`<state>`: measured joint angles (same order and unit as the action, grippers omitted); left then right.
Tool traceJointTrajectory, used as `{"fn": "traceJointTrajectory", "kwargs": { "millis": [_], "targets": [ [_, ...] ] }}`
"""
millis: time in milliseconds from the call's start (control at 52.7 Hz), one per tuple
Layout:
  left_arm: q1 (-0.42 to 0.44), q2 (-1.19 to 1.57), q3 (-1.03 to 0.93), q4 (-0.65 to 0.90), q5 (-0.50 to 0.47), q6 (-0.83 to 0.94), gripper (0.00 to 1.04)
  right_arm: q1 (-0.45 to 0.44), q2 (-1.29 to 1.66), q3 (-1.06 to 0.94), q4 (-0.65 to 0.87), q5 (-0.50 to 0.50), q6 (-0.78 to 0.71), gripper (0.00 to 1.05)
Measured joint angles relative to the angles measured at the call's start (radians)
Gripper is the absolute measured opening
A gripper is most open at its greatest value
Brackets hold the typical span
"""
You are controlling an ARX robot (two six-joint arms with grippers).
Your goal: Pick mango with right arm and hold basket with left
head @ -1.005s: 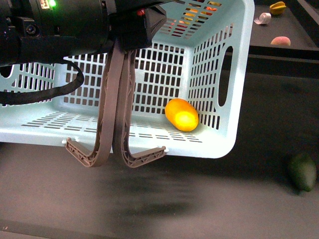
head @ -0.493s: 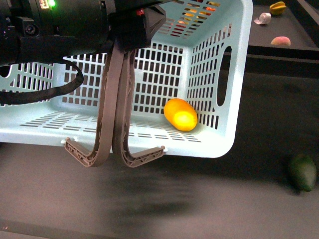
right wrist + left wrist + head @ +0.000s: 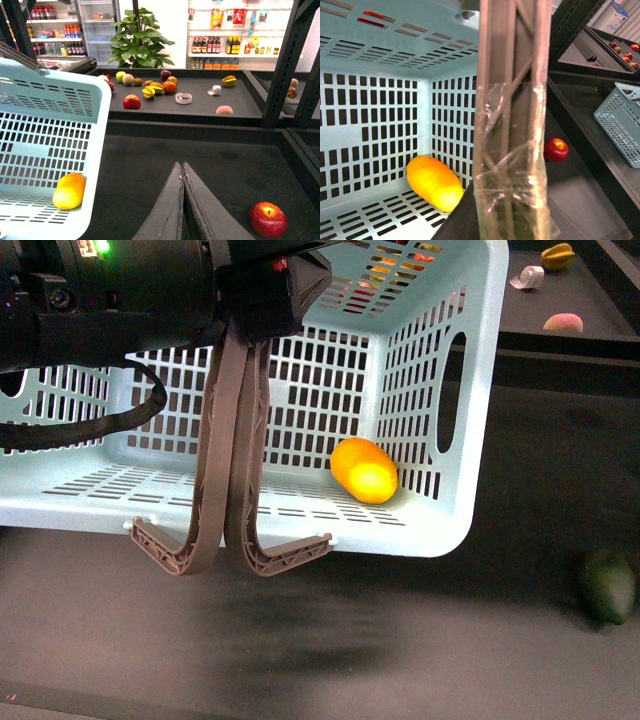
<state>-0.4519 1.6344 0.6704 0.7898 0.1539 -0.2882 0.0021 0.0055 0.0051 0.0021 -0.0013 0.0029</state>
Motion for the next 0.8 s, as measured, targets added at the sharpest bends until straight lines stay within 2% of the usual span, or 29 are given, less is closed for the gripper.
{"fn": "traceJointTrajectory", "kwargs": {
  "millis": [114,322,379,436,550,664,797],
  "targets": [
    [0.000,0.000,0.000,0.000,0.000,-0.001,0.09,0.000,0.000,0.000,0.000,0.000,-0.002,0.04],
    [0.000,0.000,0.000,0.000,0.000,-0.001,0.09,0.000,0.000,0.000,0.000,0.000,-0.002,0.37],
    [0.000,0.000,0.000,0.000,0.000,-0.001,0.09,0.000,0.000,0.000,0.000,0.000,-0.002,0.50],
    [-0.006,0.019,0.000,0.044,-0.060,0.049,0.09,0.000,0.000,0.000,0.000,0.000,-0.002,0.62],
    [-0.008,0.082,0.058,0.041,-0.119,0.121,0.09,0.000,0.000,0.000,0.000,0.000,-0.002,0.80],
    [0.012,0.145,0.161,-0.005,-0.148,0.065,0.09,0.000,0.000,0.000,0.000,0.000,-0.002,0.97],
    [0.044,0.214,0.278,-0.024,-0.158,-0.100,0.09,0.000,0.000,0.000,0.000,0.000,-0.002,0.96]
  ]
}}
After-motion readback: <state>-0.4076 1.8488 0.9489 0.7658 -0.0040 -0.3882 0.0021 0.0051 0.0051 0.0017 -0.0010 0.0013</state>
